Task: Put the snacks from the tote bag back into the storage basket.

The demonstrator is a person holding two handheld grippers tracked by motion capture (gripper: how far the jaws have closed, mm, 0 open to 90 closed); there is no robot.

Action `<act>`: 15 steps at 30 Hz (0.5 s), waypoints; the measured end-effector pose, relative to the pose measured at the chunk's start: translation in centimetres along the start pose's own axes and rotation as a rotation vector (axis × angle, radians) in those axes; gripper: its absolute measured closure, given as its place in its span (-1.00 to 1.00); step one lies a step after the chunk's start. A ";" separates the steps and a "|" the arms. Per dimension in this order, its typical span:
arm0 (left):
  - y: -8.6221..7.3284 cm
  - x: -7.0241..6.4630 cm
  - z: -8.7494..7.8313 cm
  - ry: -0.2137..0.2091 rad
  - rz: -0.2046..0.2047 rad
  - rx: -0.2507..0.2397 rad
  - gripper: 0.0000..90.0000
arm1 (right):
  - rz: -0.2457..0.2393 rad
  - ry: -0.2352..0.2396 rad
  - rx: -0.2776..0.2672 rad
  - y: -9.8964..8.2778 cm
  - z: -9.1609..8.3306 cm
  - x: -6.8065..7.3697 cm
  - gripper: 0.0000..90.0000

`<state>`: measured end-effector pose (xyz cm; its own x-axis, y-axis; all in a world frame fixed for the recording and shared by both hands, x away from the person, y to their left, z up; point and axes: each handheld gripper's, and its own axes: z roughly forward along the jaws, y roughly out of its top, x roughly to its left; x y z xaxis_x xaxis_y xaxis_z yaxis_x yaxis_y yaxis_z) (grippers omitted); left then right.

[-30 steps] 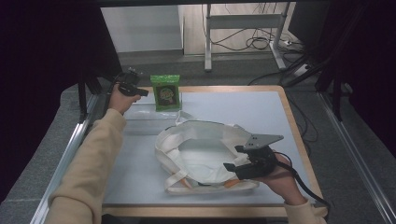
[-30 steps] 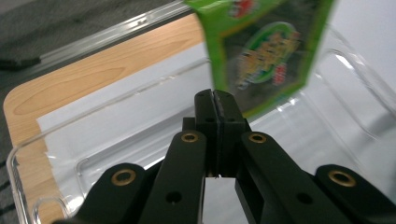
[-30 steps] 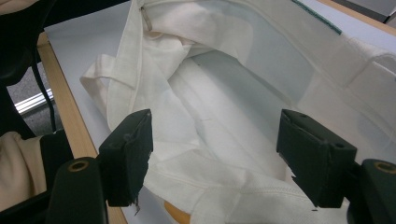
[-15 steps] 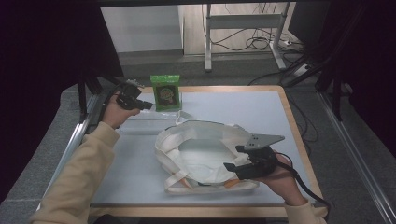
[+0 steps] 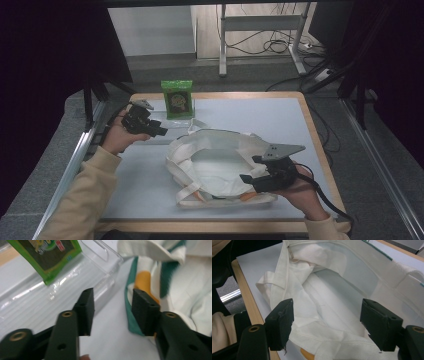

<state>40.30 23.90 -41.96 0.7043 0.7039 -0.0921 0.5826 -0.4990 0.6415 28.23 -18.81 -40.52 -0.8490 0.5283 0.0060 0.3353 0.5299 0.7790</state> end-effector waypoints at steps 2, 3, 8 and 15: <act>-0.5 -0.3 -0.3 -0.017 -0.006 0.000 0.09 | 0.001 0.001 0.000 0.0 0.0 0.0 -0.40; -0.9 -0.4 -0.4 -0.026 -0.010 0.001 0.06 | 0.001 -0.001 -0.001 0.0 -0.1 0.0 -0.40; -2.6 -1.1 -0.7 -0.044 -0.022 -0.038 -0.04 | 0.002 -0.004 -0.018 0.0 -0.4 0.0 -0.40; -4.0 -2.5 -1.3 -0.063 0.001 -0.062 -0.10 | -0.001 -0.025 -0.041 -0.2 -1.6 0.0 -0.40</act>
<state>35.64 24.81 -43.28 0.7301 0.6693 -0.1380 0.5572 -0.4661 0.6872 27.47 -19.99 -39.62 -0.8386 0.5446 -0.0103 0.3166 0.5028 0.8043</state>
